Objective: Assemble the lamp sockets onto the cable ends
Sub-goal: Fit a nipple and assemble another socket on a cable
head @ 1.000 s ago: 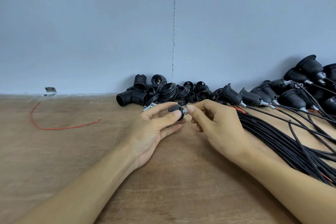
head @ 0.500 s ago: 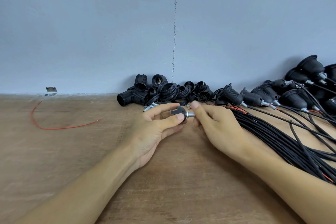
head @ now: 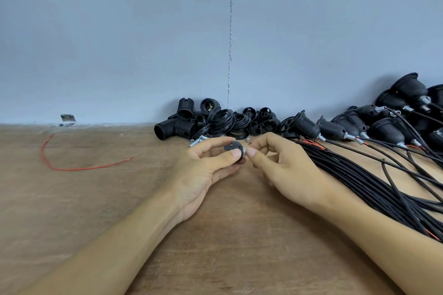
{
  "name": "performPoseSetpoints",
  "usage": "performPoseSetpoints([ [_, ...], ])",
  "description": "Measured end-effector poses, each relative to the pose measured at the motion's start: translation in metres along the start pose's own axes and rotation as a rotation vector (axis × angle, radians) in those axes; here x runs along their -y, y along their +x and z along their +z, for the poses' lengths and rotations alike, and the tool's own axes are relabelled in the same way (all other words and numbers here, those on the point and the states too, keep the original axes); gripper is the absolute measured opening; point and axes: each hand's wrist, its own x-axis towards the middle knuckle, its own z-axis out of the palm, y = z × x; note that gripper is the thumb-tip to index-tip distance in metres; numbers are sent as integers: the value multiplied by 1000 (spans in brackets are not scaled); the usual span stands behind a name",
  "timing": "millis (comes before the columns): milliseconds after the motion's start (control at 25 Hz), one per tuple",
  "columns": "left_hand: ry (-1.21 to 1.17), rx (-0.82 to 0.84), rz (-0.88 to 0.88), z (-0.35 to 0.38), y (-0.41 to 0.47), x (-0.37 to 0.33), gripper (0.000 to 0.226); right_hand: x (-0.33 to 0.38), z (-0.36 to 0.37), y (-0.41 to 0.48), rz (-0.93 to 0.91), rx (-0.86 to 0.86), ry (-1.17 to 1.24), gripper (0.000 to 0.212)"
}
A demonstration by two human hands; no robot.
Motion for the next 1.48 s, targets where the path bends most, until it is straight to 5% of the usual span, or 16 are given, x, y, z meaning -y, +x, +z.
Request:
performPoseSetpoints([
  [160,16,6,-7,2,-2,-1,37,-1,2,1,84,-41,28,57],
  [360,11,11,-21,2,-1,-4,36,-3,4,-4,-54,36,49,8],
  [720,50,58,-47,2,-2,-6,30,8,0,-3,80,204,159,56],
  [1120,302,156,-117,9,-7,-10,38,10,-3,-6,-290,-77,-248,46],
  [1480,248,91,63,14,-6,-5,47,13,12,-4,43,-103,4,53],
])
